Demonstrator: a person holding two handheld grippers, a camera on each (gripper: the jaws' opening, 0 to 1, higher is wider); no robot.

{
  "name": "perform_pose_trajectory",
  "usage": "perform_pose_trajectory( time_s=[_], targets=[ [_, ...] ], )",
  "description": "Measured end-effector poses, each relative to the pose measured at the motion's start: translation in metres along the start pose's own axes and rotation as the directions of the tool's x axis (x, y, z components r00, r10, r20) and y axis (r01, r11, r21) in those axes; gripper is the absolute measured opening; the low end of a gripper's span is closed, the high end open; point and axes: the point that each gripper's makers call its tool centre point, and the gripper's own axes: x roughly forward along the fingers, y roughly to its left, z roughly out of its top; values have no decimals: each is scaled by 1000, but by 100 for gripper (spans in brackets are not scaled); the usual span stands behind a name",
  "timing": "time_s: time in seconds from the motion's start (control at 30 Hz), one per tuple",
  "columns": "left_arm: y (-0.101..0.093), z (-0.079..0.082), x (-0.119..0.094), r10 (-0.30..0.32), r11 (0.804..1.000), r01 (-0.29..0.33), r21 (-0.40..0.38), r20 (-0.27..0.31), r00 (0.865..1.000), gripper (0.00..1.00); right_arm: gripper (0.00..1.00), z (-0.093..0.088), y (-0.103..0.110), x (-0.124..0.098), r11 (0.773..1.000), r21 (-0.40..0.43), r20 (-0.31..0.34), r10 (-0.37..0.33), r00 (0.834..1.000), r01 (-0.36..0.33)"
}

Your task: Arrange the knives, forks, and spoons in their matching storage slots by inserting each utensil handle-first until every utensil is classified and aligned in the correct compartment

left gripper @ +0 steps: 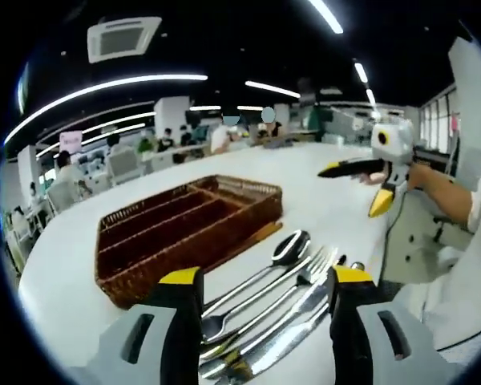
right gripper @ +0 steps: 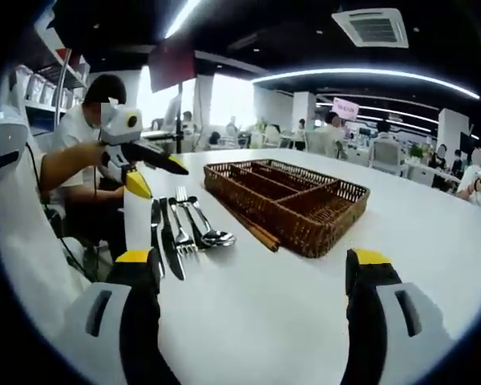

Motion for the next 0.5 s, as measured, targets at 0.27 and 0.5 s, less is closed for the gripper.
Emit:
perform_pose_trajectory(
  time_s=[0.27,0.5],
  targets=[
    [4,1,7,-31,999,32,28,-21,999,59,100,-3,4,1,1000,8,-2,4,1000,-4],
    [6,-3,13,-46,998,48,33,-40,998,59,100,-5,7,-1,1000,24,2,11,1000,-11]
  ],
)
